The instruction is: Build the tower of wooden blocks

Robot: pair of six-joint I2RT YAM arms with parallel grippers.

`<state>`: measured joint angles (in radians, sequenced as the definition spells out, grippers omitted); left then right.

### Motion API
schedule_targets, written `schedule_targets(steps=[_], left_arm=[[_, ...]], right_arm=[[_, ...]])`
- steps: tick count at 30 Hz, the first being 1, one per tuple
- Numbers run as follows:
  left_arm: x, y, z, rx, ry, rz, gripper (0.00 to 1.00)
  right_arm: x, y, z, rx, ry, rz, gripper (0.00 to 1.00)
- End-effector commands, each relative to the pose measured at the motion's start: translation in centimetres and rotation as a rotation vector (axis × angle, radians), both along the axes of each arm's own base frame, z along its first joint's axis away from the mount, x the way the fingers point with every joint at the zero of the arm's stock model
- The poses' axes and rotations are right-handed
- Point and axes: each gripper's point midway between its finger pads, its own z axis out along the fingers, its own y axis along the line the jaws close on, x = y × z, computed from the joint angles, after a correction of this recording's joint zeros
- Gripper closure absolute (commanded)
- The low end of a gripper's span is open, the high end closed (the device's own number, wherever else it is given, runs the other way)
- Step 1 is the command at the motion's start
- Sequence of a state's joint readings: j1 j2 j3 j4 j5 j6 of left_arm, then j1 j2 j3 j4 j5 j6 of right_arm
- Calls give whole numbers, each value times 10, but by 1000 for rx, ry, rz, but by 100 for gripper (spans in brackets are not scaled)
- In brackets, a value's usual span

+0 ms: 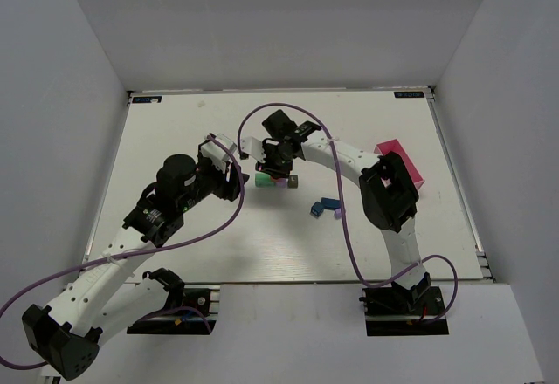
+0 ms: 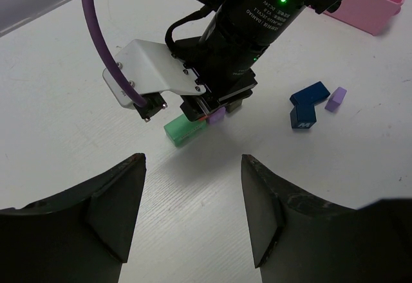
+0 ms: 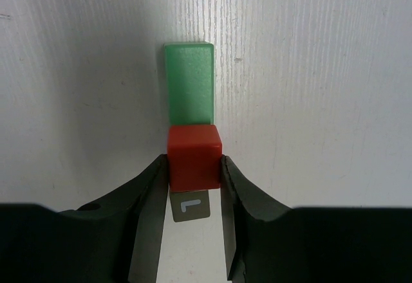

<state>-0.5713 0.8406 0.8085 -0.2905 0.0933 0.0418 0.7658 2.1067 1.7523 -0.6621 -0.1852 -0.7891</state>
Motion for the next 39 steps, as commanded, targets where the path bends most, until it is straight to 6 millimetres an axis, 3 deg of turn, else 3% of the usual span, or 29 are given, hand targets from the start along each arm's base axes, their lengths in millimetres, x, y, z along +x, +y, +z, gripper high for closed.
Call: schedule_targets(steps=[1, 24, 39], left_arm=[[-1, 0, 7, -25, -18, 0, 29], [-1, 0, 7, -25, -18, 0, 29], [-1, 0, 7, -25, -18, 0, 29]], right_arm=[[1, 7, 11, 17, -8, 10, 79], [-2, 7, 0, -3, 10, 22, 74], [-2, 9, 3, 3, 1, 17, 71]])
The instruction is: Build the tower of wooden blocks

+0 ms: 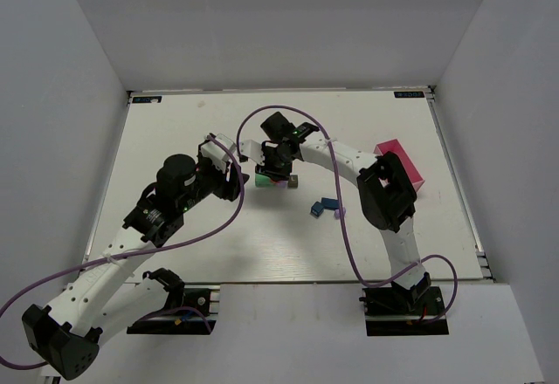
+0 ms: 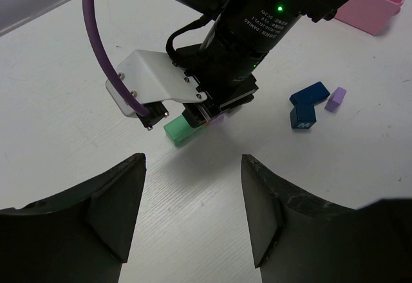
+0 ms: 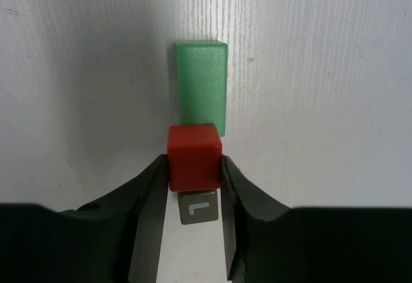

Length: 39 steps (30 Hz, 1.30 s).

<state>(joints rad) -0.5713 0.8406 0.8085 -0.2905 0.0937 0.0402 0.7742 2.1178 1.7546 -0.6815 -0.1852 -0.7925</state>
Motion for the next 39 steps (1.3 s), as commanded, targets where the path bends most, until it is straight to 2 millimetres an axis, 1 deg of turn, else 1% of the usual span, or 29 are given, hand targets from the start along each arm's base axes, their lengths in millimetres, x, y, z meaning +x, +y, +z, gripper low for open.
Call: schedule_targets(steps=[1, 3, 4, 7, 10, 11, 13, 14, 15, 19, 21, 23, 24, 27, 29, 30, 31, 32, 34, 37, 39], left_arm=[[-1, 0, 7, -23, -19, 0, 29], [-1, 0, 7, -23, -19, 0, 29], [-1, 0, 7, -23, -19, 0, 29], [-1, 0, 7, -23, -19, 0, 29], [-1, 0, 7, -23, -19, 0, 29], [-1, 0, 7, -23, -19, 0, 29], [-1, 0, 7, -23, -19, 0, 29], [-1, 0, 7, -23, -19, 0, 29], [-1, 0, 7, -23, -19, 0, 29], [-1, 0, 7, -23, -19, 0, 29], [-1, 0, 7, -23, -19, 0, 29], [-1, 0, 7, -23, -19, 0, 29], [-1, 0, 7, -23, -19, 0, 29], [-1, 0, 7, -23, -19, 0, 29], [-1, 0, 7, -23, -19, 0, 29], [-1, 0, 7, -23, -19, 0, 29], [-1, 0, 7, -23, -19, 0, 29], [-1, 0, 7, -23, -19, 0, 29], [-1, 0, 7, -23, -19, 0, 29], [-1, 0, 7, -23, -19, 0, 29], [-1, 0, 7, -23, -19, 0, 29]], right_arm=[[4, 9, 9, 21, -16, 6, 70], [3, 9, 7, 17, -13, 9, 68], [4, 9, 7, 18, -17, 8, 65], [5, 9, 7, 15, -19, 6, 60], [6, 7, 5, 10, -20, 2, 59], [6, 7, 4, 7, -19, 2, 56], [8, 7, 5, 8, -28, -6, 56], [9, 6, 3, 5, -24, -8, 54], [8, 7, 6, 9, -29, -5, 52], [8, 8, 5, 10, -31, -3, 50], [9, 7, 4, 9, -29, -6, 45], [7, 7, 3, 10, -24, -4, 45], [8, 7, 5, 11, -27, -5, 41], [7, 8, 3, 10, -22, -2, 34], [7, 8, 3, 13, -19, -5, 26], [6, 8, 3, 15, -20, -3, 21], [6, 8, 4, 17, -20, -3, 12], [7, 8, 5, 19, -20, -8, 10], [7, 7, 5, 18, -20, -11, 10], [12, 7, 11, 35, -41, -28, 10], [12, 7, 15, 44, -49, -34, 10]])
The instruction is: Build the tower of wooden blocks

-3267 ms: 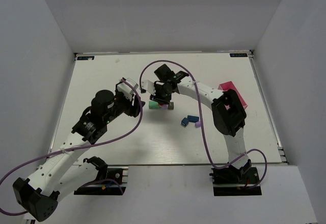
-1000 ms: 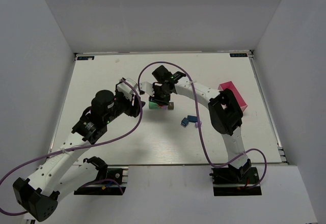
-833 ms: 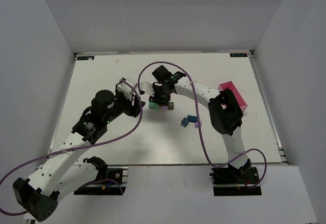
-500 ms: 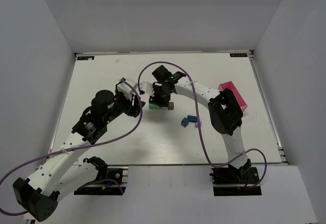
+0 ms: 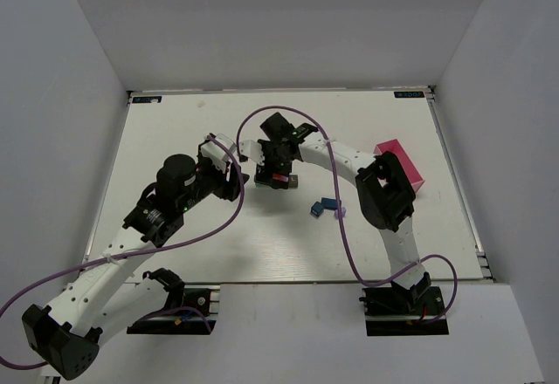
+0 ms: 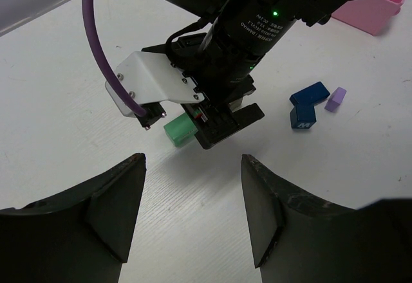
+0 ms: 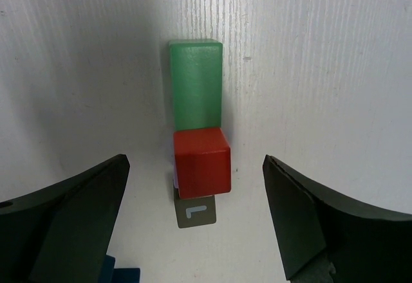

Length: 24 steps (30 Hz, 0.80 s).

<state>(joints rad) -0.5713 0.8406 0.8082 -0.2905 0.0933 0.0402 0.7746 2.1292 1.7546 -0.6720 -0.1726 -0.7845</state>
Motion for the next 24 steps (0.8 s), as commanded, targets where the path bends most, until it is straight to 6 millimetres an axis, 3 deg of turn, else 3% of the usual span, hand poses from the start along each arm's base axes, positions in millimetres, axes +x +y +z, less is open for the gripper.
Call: schedule_targets(steps=[1, 10, 14, 15, 16, 18, 19, 20, 21, 22, 24], left_arm=[[-1, 0, 7, -24, -19, 0, 29], [-3, 2, 13, -27, -42, -3, 29], [-2, 5, 13, -35, -55, 6, 22], [-3, 6, 10, -35, -54, 6, 20], [-3, 3, 13, -43, -62, -5, 18], [-5, -1, 11, -52, -64, -31, 6], [-7, -4, 8, -55, -61, -50, 2], [-6, -5, 12, -72, -66, -48, 0], [-4, -10, 3, -60, -38, -63, 0], [-3, -13, -3, -64, -23, -70, 0], [3, -15, -6, -62, -6, -55, 4]], right_arm=[[11, 6, 22, 54, -51, -26, 10], [14, -19, 70, 138, -111, -73, 10], [4, -41, 83, 168, -120, -88, 10], [0, -47, 104, 201, -153, -95, 10], [-3, -57, 93, 190, -151, -112, 10], [-1, -72, 107, 212, -192, -170, 10], [-7, -84, 99, 222, -172, -226, 10], [-9, -91, 113, 251, -204, -252, 10], [-10, -105, 102, 246, -188, -287, 10], [-18, -111, 119, 290, -202, -310, 10], [-32, -126, 97, 296, -139, -333, 12]])
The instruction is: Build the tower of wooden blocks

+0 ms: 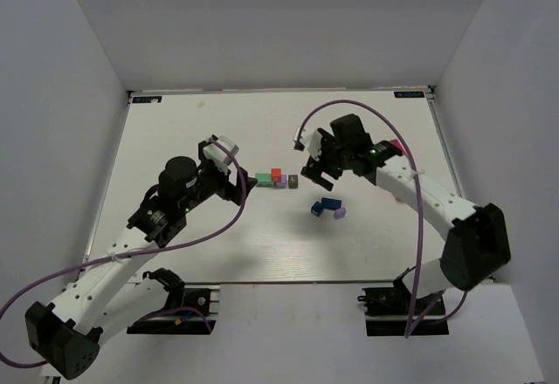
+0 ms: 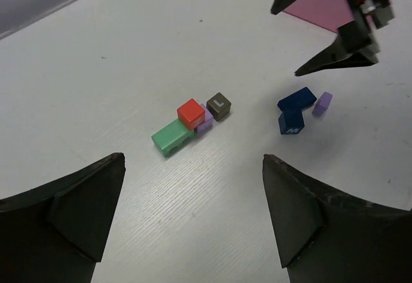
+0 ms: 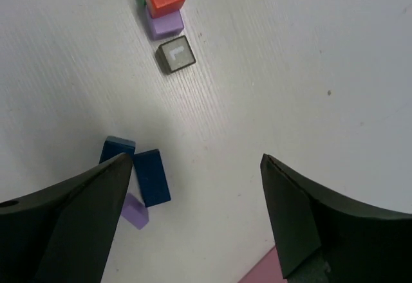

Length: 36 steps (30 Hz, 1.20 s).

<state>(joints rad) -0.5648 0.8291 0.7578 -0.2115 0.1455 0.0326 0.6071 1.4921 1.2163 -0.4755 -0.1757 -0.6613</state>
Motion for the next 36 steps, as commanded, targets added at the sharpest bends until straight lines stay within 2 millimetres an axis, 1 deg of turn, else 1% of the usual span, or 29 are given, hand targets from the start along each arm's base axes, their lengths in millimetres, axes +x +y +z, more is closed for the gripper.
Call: schedule_targets(steps=[1, 2, 3, 4, 5, 6, 7, 8, 10, 11, 13, 14, 16, 17, 19, 20, 21, 22, 23, 24, 25, 28, 29, 30, 32, 33, 34, 35, 36], left_arm=[[8, -10, -17, -8, 73, -9, 5], [10, -12, -21, -1, 100, -6, 8], [13, -14, -16, 1, 104, -5, 14], [15, -15, -19, 4, 125, -2, 17], [16, -24, -23, 22, 143, -16, 20], [17, -27, -25, 29, 158, -24, 26], [19, -29, -27, 25, 173, -20, 37], [23, -31, -35, 46, 207, -19, 42], [27, -32, -41, 66, 232, -9, 50], [29, -33, -43, 81, 235, -12, 50], [30, -31, -45, 104, 244, -7, 50], [30, -28, -49, 122, 240, 0, 49], [29, -25, -45, 124, 204, 1, 45], [29, -18, -42, 129, 182, 7, 41], [26, -12, -45, 142, 170, 17, 37], [25, -12, -42, 137, 162, 17, 35], [24, -10, -42, 146, 152, 12, 35], [24, -7, -45, 153, 164, 21, 35], [24, -7, -45, 153, 164, 21, 35], [23, -6, -50, 165, 168, 18, 35], [22, -5, -47, 160, 160, 18, 35], [20, -6, -49, 163, 169, 9, 34], [20, -6, -49, 163, 169, 9, 34], [20, -6, -49, 163, 169, 9, 34], [20, -6, -49, 163, 169, 9, 33], [19, -5, -46, 158, 162, 9, 33], [19, -5, -46, 158, 162, 9, 33], [19, -5, -46, 158, 162, 9, 33], [18, -6, -46, 155, 163, 1, 33]], right_arm=[[-18, -15, 5, 125, 25, -61, 15], [-25, -20, -3, 122, 44, -67, 22], [-27, -27, -6, 128, 57, -87, 36], [-30, -31, -1, 144, 49, -89, 39], [-37, -39, -13, 135, 71, -103, 47], [-41, -40, -11, 156, 75, -95, 55], [-44, -42, -11, 169, 84, -102, 67], [-51, -42, -18, 181, 117, -87, 69], [-52, -47, -21, 191, 132, -98, 69], [-56, -47, -25, 187, 149, -90, 69], [-58, -45, -27, 197, 169, -79, 66], [-59, -45, -32, 192, 182, -74, 63], [-60, -42, -34, 191, 193, -74, 60], [-60, -41, -41, 181, 223, -79, 60], [-59, -37, -44, 175, 245, -78, 59], [-59, -34, -45, 173, 251, -78, 57], [-60, -32, -52, 161, 273, -77, 55], [-56, -34, -54, 146, 266, -90, 52], [-56, -31, -54, 140, 261, -85, 52], [-56, -28, -56, 137, 261, -82, 50], [-54, -27, -60, 126, 267, -88, 49], [-52, -20, -66, 98, 263, -86, 46], [-48, -24, -72, 68, 257, -119, 46], [-47, -21, -72, 62, 251, -118, 43], [-44, -18, -78, 40, 257, -123, 41], [-45, -14, -78, 35, 254, -112, 41], [-45, -13, -84, 21, 267, -115, 41], [-40, -14, -84, 7, 249, -131, 39], [-42, -10, -84, 0, 244, -118, 39]])
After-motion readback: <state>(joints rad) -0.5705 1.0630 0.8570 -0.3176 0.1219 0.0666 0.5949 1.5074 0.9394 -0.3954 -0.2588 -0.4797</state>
